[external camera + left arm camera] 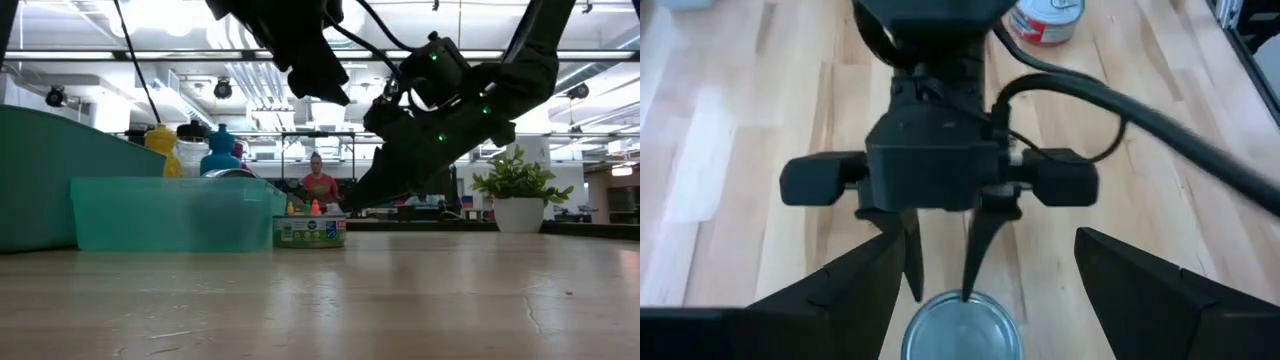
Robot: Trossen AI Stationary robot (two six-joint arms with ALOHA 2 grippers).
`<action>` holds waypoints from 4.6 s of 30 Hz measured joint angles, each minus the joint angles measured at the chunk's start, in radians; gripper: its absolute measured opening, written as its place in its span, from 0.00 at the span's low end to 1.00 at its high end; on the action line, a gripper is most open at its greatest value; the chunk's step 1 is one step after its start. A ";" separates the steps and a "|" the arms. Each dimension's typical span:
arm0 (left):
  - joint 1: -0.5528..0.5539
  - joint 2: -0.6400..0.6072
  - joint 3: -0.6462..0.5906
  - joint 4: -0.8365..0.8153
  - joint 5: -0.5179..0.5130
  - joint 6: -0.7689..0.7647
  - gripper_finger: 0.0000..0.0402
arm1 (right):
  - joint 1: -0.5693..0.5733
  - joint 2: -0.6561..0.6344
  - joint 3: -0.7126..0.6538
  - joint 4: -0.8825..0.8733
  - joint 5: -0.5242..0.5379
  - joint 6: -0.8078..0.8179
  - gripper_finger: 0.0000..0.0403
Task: Pick & Place Food Item
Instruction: Put the green tuna can into the light green bin
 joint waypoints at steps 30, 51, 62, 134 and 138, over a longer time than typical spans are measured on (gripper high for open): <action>0.000 0.001 -0.079 0.034 -0.007 -0.086 0.74 | 0.003 -0.005 0.033 -0.170 -0.009 0.091 0.36; -0.001 -0.001 -0.191 0.169 -0.007 -0.170 0.74 | 0.010 -0.123 -0.063 -0.218 0.046 0.153 0.36; -0.001 0.000 -0.274 0.196 -0.041 -0.079 0.74 | 0.009 -0.109 -0.065 -0.176 0.056 0.153 0.36; 0.028 0.266 -0.037 0.068 -0.034 -0.106 0.74 | 0.014 -0.113 -0.094 -0.143 0.098 0.154 0.36; 0.028 0.266 -0.020 0.061 -0.034 -0.103 0.74 | 0.019 -0.115 -0.094 -0.140 0.098 0.153 0.36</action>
